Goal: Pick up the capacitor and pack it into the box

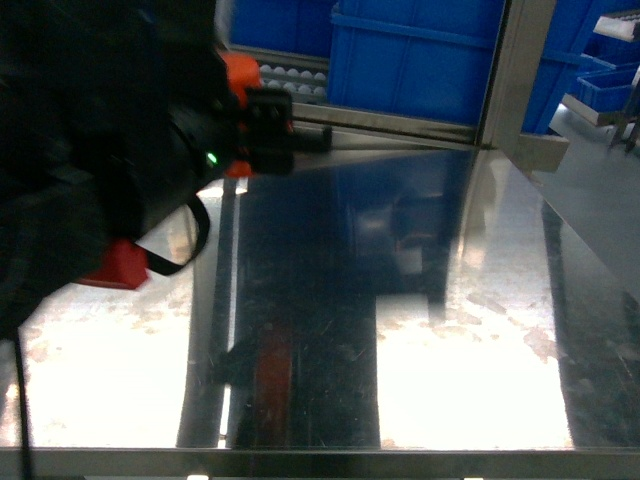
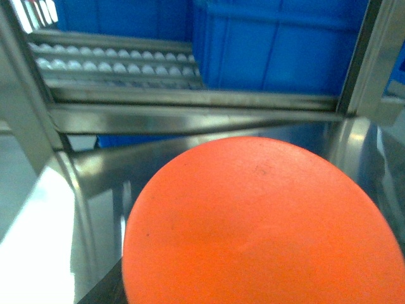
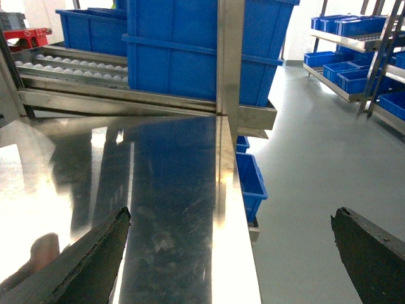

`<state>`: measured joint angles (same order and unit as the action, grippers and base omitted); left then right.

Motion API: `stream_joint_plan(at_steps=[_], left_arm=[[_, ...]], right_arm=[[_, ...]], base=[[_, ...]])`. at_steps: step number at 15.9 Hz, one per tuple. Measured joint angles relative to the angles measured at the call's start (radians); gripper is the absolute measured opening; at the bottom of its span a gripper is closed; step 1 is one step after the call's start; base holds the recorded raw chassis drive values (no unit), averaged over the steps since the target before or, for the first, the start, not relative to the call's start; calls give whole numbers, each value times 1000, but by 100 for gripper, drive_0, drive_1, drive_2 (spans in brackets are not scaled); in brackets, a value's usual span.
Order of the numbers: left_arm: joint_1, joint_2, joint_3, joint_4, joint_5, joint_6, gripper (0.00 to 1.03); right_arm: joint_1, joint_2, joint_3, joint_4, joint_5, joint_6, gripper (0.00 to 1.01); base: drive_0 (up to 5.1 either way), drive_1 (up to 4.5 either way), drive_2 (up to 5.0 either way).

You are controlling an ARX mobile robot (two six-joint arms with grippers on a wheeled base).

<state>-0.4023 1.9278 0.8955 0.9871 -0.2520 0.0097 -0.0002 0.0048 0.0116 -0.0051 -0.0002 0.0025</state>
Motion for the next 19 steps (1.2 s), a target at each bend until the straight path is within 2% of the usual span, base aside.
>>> stream_joint_plan(at_steps=[3,5,8,9,11,12,13,14,15,19], left_arm=[[10,-330,-230,-81,-75,-1,44],[-5,-634,-408,-146,-167,19,44],[-129,-1078,-583,-370,-348,51,44],[-139,-1155,-592,-372,-357,52,44],[-131,-1168,-582,-367,-373,52,44],[-132,-1155,-582,-373,-371,52,44],[-107,-1187,-570,-522,-288,38,44],[-41,-1265,-597,-618,-204,18,44],[17,-1323,-642,-636,-150,9,44],[177,-1471,-757,-676,26,-3,44]], right_arm=[[0,0,0,0,0,0,98],[0,0,0,0,0,0,98],[0,0,0,0,0,0,98],[0,0,0,0,0,0,98],[0,0,0,0,0,0,98],[0,0,0,0,0,0,98],[0,0,0,0,0,0,98],[0,0,0,0,0,0,98],[0,0,0,0,0,0,98],[0,0,0,0,0,0,98]], base=[[0,0,0],[0,0,0],[0,0,0],[0,0,0],[0,0,0],[0,0,0],[0,0,0],[0,0,0],[0,0,0],[0,0,0]])
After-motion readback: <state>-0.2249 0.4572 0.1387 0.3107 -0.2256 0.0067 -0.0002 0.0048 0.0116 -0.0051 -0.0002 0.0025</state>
